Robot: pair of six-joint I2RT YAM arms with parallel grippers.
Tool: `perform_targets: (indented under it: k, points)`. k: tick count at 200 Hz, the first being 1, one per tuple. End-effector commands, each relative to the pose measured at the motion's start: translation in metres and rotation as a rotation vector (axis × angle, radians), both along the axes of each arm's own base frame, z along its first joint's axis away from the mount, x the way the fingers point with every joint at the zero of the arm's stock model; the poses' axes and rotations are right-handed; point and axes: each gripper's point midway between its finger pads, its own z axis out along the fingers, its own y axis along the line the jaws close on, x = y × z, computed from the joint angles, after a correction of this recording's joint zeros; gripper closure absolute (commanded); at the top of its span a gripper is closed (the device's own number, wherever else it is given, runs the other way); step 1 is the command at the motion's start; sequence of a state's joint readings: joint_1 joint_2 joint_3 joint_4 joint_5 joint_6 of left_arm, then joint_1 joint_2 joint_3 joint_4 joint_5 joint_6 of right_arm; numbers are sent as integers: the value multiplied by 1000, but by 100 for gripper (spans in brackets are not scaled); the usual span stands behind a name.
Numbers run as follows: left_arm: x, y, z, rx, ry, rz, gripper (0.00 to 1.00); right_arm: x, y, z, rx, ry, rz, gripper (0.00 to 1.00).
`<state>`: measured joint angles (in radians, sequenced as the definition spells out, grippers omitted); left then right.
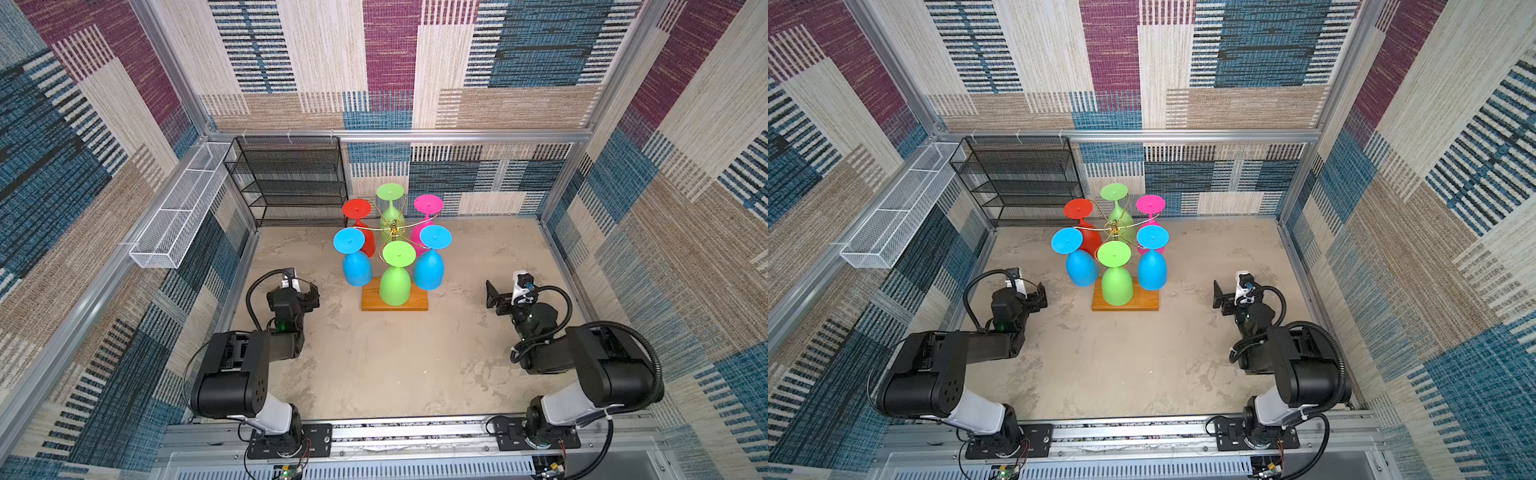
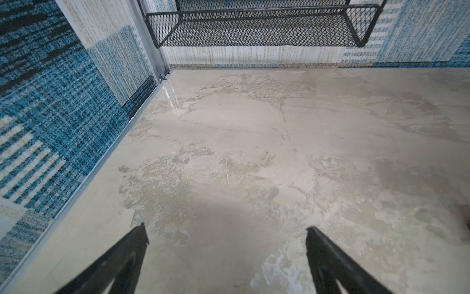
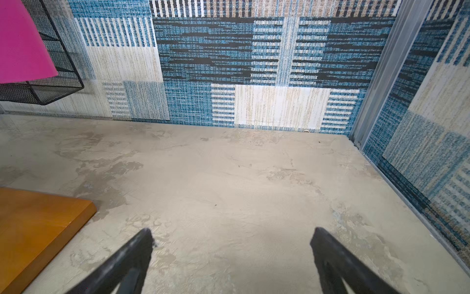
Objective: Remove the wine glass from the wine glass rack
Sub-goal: 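Raise both arms and move the right gripper toward the cyan glass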
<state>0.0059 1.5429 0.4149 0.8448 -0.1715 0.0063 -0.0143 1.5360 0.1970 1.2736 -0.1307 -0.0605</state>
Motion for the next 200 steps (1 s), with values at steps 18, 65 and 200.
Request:
perform_targets:
  k: [18,65,200]
  points:
    - [1,-7,-1,-32,4,-35,1,2,-2,8,7,-30,-5,1]
    - [1,-7,-1,-33,4,-35,1,5,-5,7,17,-17,-27,1]
    - [1,-8,1,-37,-2,-40,3,6,-7,12,15,-27,-33,1]
